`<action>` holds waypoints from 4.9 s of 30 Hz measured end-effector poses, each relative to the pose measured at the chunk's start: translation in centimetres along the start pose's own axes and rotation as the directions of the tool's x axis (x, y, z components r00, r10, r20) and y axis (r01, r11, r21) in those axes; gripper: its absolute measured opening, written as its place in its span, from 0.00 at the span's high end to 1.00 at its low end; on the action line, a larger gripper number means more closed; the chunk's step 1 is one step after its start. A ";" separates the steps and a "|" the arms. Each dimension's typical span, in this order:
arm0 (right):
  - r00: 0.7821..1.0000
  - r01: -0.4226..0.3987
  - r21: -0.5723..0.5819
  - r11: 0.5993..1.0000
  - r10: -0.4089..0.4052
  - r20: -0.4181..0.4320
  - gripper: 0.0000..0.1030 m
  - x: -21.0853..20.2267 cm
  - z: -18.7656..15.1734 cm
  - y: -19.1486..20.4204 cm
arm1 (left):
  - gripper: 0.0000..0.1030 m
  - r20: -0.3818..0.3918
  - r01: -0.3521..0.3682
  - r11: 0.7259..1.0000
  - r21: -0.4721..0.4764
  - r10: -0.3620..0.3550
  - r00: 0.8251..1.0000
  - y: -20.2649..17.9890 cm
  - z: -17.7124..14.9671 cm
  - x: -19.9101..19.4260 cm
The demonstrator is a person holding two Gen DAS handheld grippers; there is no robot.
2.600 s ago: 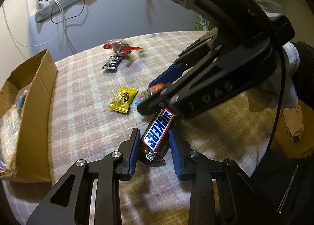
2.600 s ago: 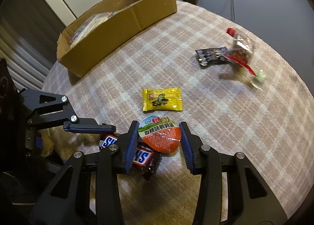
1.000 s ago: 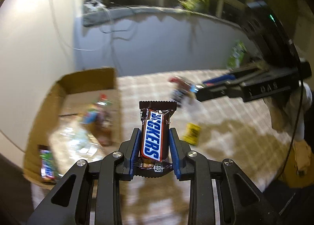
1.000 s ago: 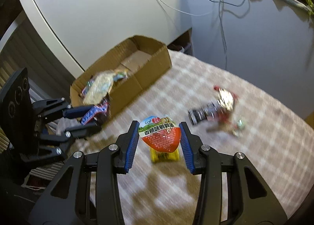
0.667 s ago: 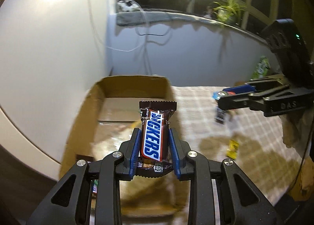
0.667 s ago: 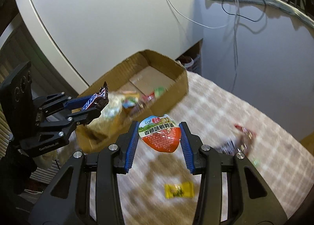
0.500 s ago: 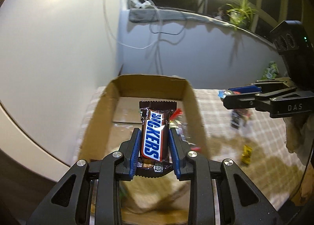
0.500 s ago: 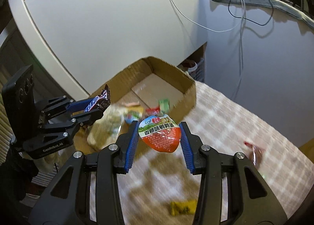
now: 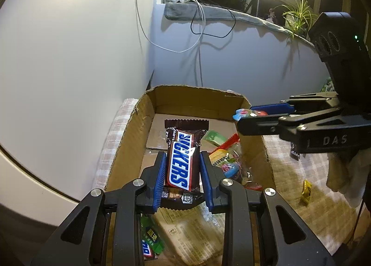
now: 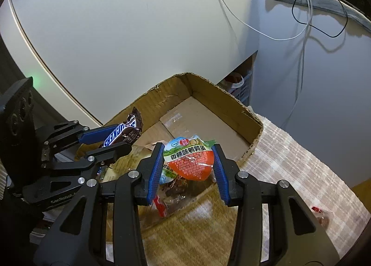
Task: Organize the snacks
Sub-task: 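Carry both snacks into the box and open both grippers, then move both tools back to the yellow candy and dried fruit bag, then grasp the yellow candy with the left gripper while the right grasps the dried fruit bag, then carry the yellow candy and dried fruit bag over the box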
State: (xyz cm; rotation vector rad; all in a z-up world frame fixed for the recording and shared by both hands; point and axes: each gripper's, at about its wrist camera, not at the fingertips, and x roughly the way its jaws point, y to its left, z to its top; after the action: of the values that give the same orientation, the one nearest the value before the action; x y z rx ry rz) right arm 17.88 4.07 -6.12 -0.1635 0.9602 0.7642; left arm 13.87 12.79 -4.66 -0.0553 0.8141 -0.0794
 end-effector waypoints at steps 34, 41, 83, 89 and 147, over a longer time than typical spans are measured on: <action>0.985 0.134 0.072 0.988 -0.141 0.102 0.20 -4.9 -2.6 -3.9 | 0.56 0.040 -0.005 1.000 0.010 0.004 0.999 -1.5 0.1 -2.0; 0.979 0.148 0.080 0.986 -0.157 0.126 0.20 -8.2 -4.6 -5.6 | 0.56 0.070 0.055 0.997 0.048 -0.058 0.996 -4.8 -0.4 -3.7; 0.986 0.146 0.303 0.942 -0.112 -0.127 0.55 -4.8 -10.8 -15.8 | 0.77 -0.203 0.267 0.903 0.336 -0.207 0.957 -21.0 -7.2 3.6; 0.989 0.126 0.324 0.938 -0.093 -0.116 0.66 -4.8 -10.9 -16.0 | 0.78 -0.195 0.269 0.909 0.317 -0.215 0.957 -20.9 -7.1 3.6; 1.000 0.015 0.100 0.995 -0.015 0.005 0.67 -5.2 -3.7 -1.7 | 0.78 0.087 0.063 0.995 0.073 -0.069 0.994 -4.7 -3.1 -5.3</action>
State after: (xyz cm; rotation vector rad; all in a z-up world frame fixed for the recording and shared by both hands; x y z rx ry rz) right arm 14.68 -1.51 -4.47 -0.0812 0.9886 0.7011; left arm 7.76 8.56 -2.55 -0.0188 0.7194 -0.1670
